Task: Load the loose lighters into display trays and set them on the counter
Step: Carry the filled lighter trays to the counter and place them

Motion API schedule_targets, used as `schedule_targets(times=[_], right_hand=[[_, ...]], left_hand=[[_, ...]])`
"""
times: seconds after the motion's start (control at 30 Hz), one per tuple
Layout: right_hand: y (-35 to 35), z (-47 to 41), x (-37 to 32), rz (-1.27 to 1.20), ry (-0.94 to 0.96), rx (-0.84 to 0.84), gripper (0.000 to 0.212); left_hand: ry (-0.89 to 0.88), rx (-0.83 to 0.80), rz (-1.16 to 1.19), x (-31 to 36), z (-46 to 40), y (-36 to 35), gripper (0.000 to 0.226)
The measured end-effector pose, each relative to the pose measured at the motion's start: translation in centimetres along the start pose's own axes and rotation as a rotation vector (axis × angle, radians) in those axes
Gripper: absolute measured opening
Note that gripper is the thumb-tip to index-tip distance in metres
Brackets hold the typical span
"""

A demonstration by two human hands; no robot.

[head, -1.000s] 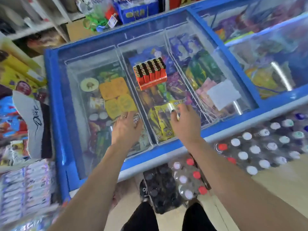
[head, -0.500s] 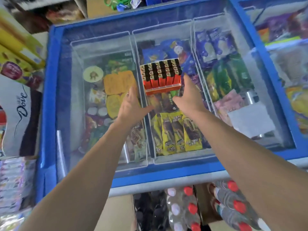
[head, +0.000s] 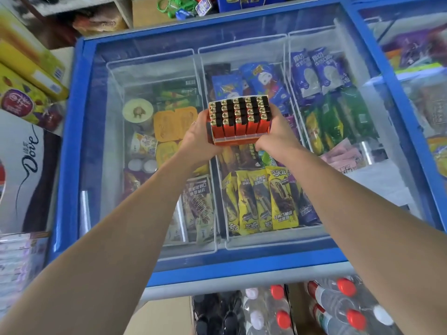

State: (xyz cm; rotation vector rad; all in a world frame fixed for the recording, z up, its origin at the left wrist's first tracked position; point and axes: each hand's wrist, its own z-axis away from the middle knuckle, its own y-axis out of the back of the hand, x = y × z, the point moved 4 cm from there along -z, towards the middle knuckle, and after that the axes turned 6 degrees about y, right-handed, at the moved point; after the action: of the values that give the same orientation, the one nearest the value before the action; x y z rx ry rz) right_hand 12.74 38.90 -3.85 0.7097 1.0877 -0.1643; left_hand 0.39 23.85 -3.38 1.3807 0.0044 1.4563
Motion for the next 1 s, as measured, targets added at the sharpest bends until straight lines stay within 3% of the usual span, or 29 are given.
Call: schedule_targets(times=[0.13,0.27,0.5,1.0], right_hand=[[-0.5,1.1,0.4,0.035,0.042,-0.009,0.095],[-1.4,2.1,0.6,0.087,0.021,-0.077,0.081],[-3.2,4.2,0.0,0.172,0.002,-0.113,0.075],[-11.5,8.9,-9.7,0.149,0.077,-0.109,0.086]], left_hand=[[-0.017,-0.025,-0.08,-0.5,1.0,0.1,0.074],[0.02,-0.056,-0.065,-2.0,2.2,-0.1,0.071],[-0.002,-0.063,-0.079,-4.9,4.8,1.5,0.065],[-0.036,-0.01,-0.016,-9.4,12.0,13.8,0.076]])
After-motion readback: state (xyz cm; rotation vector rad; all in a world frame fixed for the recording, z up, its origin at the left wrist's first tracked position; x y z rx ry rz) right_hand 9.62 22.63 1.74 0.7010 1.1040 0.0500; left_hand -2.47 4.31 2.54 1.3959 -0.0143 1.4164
